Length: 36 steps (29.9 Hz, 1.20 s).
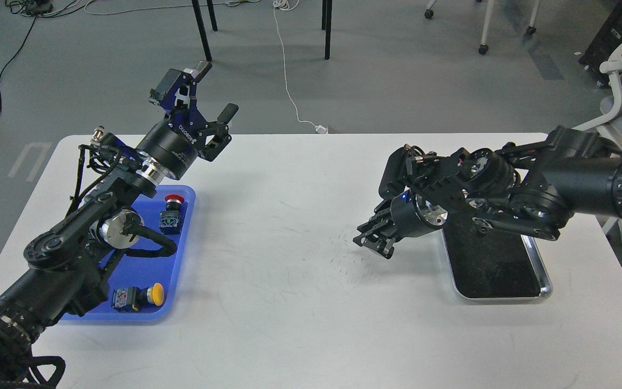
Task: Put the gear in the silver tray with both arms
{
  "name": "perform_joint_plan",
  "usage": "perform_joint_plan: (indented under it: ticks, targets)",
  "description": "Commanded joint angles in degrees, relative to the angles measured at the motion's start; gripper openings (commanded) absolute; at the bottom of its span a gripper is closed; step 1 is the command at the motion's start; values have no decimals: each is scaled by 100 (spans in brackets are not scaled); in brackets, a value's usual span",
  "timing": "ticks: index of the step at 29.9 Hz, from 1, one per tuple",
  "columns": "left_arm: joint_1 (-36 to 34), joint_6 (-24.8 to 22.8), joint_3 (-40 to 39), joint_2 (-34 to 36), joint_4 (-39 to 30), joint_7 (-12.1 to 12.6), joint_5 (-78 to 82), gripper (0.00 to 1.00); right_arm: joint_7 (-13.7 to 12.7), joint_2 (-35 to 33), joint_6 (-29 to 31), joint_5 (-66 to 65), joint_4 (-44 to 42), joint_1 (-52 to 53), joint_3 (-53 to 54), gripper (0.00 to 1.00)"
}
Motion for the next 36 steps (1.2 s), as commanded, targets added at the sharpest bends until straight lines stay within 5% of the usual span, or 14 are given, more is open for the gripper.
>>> perform_joint_plan:
  ticks: [1, 14, 29, 33, 35, 36]
  targets:
    - [0, 1, 9, -18, -3, 0, 1, 98, 0, -746, 24, -18, 266, 103, 3, 17]
    - [44, -43, 18, -115, -3, 9, 18, 98, 0, -2531, 42, -580, 732, -555, -155, 18]
    - [70, -52, 9, -150, -3, 9, 18, 98, 0, -2559, 24, -581, 618, -1074, -24, 25]
    - [70, -52, 9, -159, -3, 9, 18, 98, 0, -2585, -2, -581, 618, -1179, 152, 60]
    - [70, -52, 9, -159, -3, 9, 18, 98, 0, -2611, -20, -564, 627, -1197, 319, 90]
    - [70, -52, 9, -150, -3, 9, 18, 98, 0, -2629, -20, -537, 636, -1206, 415, 96]
